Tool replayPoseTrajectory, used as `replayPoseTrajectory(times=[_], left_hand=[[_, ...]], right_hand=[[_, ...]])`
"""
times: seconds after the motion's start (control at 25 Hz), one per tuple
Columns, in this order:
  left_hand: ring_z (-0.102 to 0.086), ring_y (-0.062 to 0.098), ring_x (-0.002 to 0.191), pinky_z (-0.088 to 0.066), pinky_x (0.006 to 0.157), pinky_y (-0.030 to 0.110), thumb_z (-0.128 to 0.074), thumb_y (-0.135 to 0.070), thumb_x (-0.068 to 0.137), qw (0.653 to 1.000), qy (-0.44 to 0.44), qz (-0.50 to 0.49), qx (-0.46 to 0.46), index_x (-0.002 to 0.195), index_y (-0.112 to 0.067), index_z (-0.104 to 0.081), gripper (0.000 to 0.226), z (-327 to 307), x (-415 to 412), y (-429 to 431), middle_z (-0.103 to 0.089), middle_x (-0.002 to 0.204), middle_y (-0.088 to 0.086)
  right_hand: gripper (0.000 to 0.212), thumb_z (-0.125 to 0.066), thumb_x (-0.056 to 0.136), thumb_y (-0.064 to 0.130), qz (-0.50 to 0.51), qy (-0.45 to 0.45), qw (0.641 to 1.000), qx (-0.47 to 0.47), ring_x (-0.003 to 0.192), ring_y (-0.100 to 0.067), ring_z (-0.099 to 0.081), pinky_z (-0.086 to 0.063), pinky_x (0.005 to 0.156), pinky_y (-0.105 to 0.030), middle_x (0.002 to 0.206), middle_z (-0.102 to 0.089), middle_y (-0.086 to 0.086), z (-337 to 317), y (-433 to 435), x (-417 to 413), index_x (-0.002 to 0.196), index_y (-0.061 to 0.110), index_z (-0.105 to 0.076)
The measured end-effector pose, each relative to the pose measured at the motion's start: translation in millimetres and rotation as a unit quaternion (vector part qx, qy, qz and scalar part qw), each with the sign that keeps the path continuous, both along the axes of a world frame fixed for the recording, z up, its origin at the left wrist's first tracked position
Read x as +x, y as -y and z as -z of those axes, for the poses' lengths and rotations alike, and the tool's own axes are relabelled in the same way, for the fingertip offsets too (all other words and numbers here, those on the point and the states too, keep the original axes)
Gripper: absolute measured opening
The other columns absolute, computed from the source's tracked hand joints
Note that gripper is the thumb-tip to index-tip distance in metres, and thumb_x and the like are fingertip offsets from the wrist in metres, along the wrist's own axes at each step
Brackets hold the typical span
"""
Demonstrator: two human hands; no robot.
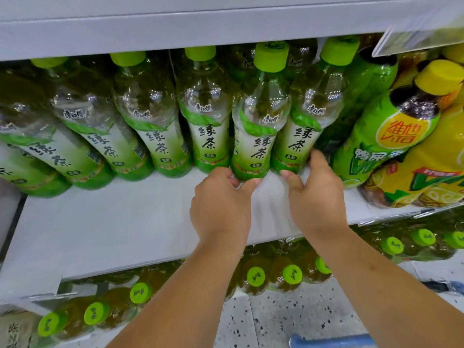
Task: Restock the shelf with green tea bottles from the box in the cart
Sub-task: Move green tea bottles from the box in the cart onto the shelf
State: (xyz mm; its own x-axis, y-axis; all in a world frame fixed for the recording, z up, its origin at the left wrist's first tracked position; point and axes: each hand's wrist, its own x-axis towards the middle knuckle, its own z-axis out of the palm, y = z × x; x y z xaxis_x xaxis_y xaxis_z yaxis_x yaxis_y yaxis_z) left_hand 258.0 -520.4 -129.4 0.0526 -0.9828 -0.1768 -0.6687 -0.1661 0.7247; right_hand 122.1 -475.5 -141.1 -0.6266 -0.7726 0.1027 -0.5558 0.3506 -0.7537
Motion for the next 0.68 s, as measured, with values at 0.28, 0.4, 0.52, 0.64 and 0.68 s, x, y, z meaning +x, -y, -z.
replayPoseTrajectory(times=[0.28,0.4,0.52,0.64,0.68], left_hand=[[-0.066,0.021,0.102,-0.037,0.072,0.029,-0.066,-0.068,0.083,0.998,0.069,-0.007,-0.005,0.118,-0.032,-0.069,0.051,-1,-12,8,-0.073,0.101,-0.012],[-0.065,0.022,0.107,-0.037,0.072,0.030,-0.061,-0.071,0.084,0.996,0.092,0.007,-0.010,0.127,-0.035,-0.065,0.057,3,-14,13,-0.074,0.106,-0.011],[-0.064,0.021,0.110,-0.036,0.073,0.031,-0.058,-0.073,0.085,0.995,0.101,0.012,-0.018,0.130,-0.036,-0.063,0.058,3,-14,15,-0.074,0.109,-0.011],[-0.063,0.019,0.109,-0.035,0.072,0.030,-0.058,-0.073,0.085,0.995,0.098,0.009,-0.027,0.129,-0.037,-0.064,0.057,5,-14,13,-0.074,0.106,-0.013],[-0.064,0.019,0.107,-0.036,0.071,0.030,-0.057,-0.073,0.085,0.995,0.097,0.008,-0.032,0.129,-0.037,-0.064,0.057,6,-14,11,-0.074,0.104,-0.014]], right_hand=[[0.050,-0.065,0.097,0.023,0.024,0.047,0.999,0.010,0.115,-0.034,-0.062,-0.055,0.088,-0.042,0.126,-0.066,-0.010,3,13,-6,0.141,0.010,-0.044],[0.048,-0.060,0.097,0.031,0.026,0.044,0.999,-0.010,0.101,-0.037,-0.068,-0.060,0.074,-0.054,0.129,-0.066,-0.002,3,13,-3,0.142,0.021,-0.047],[0.049,-0.054,0.099,0.036,0.023,0.019,1.000,0.002,0.093,-0.039,-0.070,-0.060,0.076,-0.051,0.130,-0.067,0.000,2,14,-1,0.147,0.027,-0.044],[0.054,-0.050,0.102,0.042,0.036,0.000,0.999,0.037,0.105,-0.037,-0.067,-0.054,0.083,-0.039,0.131,-0.067,-0.004,3,15,-1,0.152,0.026,-0.039],[0.055,-0.049,0.102,0.043,0.041,-0.001,0.998,0.046,0.110,-0.036,-0.064,-0.050,0.083,-0.039,0.131,-0.067,-0.005,4,15,-1,0.153,0.024,-0.038]])
